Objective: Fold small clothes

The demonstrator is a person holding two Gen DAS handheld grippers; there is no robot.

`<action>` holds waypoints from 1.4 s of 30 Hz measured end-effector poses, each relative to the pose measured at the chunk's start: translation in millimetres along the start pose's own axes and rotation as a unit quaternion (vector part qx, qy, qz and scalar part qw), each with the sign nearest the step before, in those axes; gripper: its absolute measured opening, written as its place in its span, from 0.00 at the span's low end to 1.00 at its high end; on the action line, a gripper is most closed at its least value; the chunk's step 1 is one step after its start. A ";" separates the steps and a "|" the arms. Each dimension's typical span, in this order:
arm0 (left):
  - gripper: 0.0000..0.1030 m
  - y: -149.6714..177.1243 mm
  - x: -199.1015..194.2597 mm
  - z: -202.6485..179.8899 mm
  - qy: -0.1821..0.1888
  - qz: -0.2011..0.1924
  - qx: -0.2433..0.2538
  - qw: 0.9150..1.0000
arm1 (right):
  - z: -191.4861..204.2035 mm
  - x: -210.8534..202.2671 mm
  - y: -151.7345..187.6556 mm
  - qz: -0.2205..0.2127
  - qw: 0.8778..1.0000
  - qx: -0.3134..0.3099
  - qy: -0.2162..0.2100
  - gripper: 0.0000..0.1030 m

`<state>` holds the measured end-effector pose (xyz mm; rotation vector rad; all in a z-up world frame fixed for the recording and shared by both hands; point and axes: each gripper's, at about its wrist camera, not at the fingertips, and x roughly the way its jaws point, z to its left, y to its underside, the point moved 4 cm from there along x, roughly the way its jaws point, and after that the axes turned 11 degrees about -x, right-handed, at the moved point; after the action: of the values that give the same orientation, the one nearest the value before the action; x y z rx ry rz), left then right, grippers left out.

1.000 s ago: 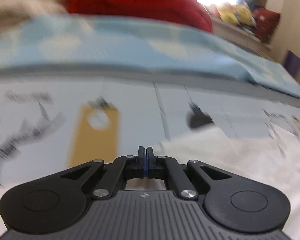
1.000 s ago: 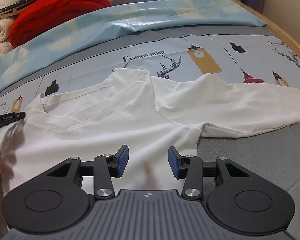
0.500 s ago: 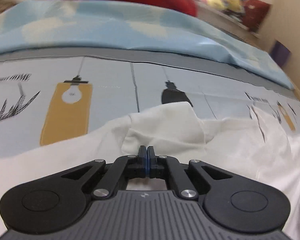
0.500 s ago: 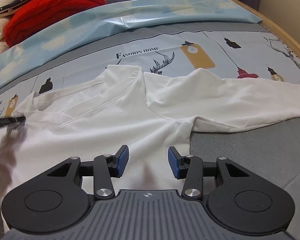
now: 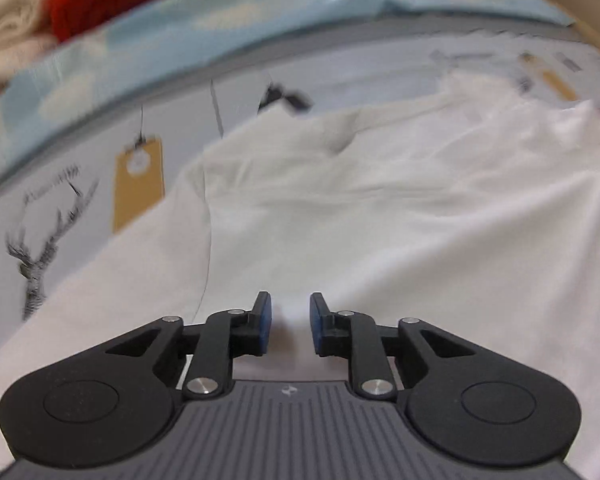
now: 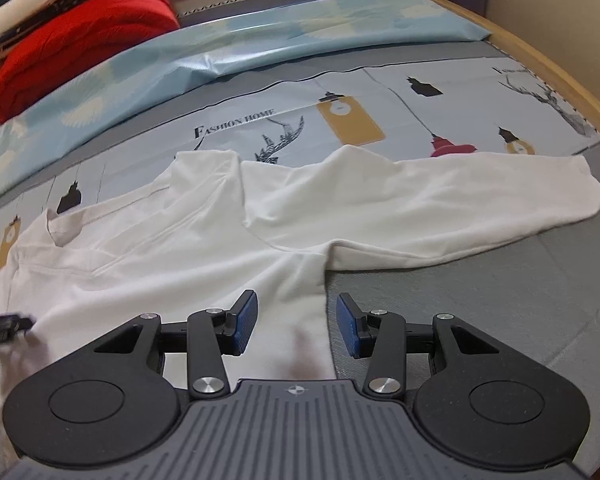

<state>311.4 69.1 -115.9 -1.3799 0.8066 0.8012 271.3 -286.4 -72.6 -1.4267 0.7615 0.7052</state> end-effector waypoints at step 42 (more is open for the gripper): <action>0.52 59.1 -68.3 -107.4 0.096 0.055 -0.048 0.993 | -303.7 84.5 40.5 -0.105 0.898 0.414 0.102 0.44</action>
<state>223.6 -37.4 -90.2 -1.5239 1.0119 0.8099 276.7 -590.8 -164.2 -0.7737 0.9055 0.0176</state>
